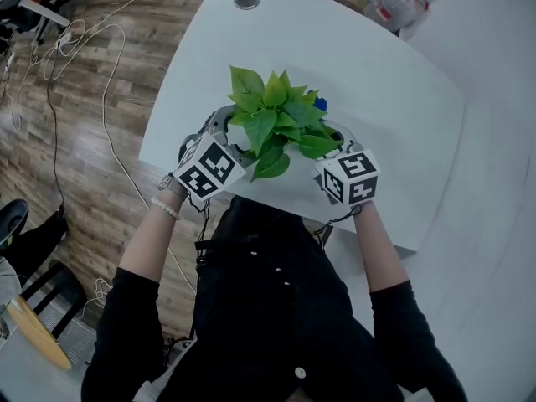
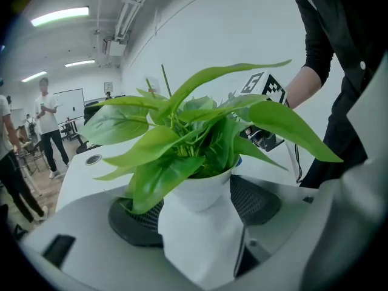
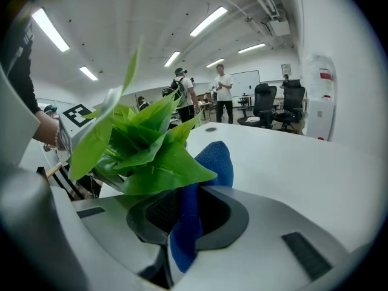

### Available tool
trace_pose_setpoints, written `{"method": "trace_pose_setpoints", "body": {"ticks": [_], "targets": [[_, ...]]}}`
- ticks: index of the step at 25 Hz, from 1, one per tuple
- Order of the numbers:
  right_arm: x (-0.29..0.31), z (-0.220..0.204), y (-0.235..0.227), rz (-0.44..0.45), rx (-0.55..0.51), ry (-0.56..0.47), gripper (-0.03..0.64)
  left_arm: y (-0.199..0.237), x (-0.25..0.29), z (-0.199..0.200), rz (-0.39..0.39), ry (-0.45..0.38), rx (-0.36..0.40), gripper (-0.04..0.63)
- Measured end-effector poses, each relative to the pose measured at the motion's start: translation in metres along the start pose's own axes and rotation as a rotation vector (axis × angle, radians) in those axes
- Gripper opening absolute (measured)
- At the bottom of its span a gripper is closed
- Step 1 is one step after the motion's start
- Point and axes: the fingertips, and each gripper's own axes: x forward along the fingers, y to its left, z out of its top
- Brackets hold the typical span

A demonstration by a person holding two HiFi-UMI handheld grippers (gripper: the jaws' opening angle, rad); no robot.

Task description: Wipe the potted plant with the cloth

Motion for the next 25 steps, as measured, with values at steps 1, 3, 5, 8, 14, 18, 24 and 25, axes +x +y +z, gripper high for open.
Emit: {"method": "trace_pose_setpoints", "body": {"ticks": [1,3,5,8,14,18,24,25], "targets": [[0.002,0.002,-0.002,-0.001,0.003,0.001,0.083,0.001,0.000,0.001,0.015,-0.002,-0.009,0.358],[0.006,0.003,-0.005,-0.003,0.009,0.000,0.083,0.003,0.000,0.001,0.048,-0.005,-0.031,0.354],[0.012,0.002,-0.007,-0.003,0.015,0.000,0.083,0.003,0.000,-0.001,0.082,-0.006,-0.052,0.352],[0.018,-0.001,-0.007,-0.002,0.021,0.011,0.083,0.003,-0.001,-0.002,0.127,-0.009,-0.088,0.351],[0.022,-0.007,-0.003,-0.002,0.030,0.025,0.083,0.006,0.000,0.001,0.226,-0.016,-0.172,0.348],[0.019,-0.011,0.004,0.011,0.027,0.026,0.083,0.006,0.004,0.002,0.275,-0.015,-0.208,0.347],[0.005,-0.019,0.021,0.031,0.032,0.026,0.083,0.003,0.007,0.004,0.320,-0.013,-0.243,0.344],[0.002,-0.021,0.026,0.039,0.030,0.025,0.083,0.002,0.008,0.004,0.327,-0.013,-0.249,0.344]]}}
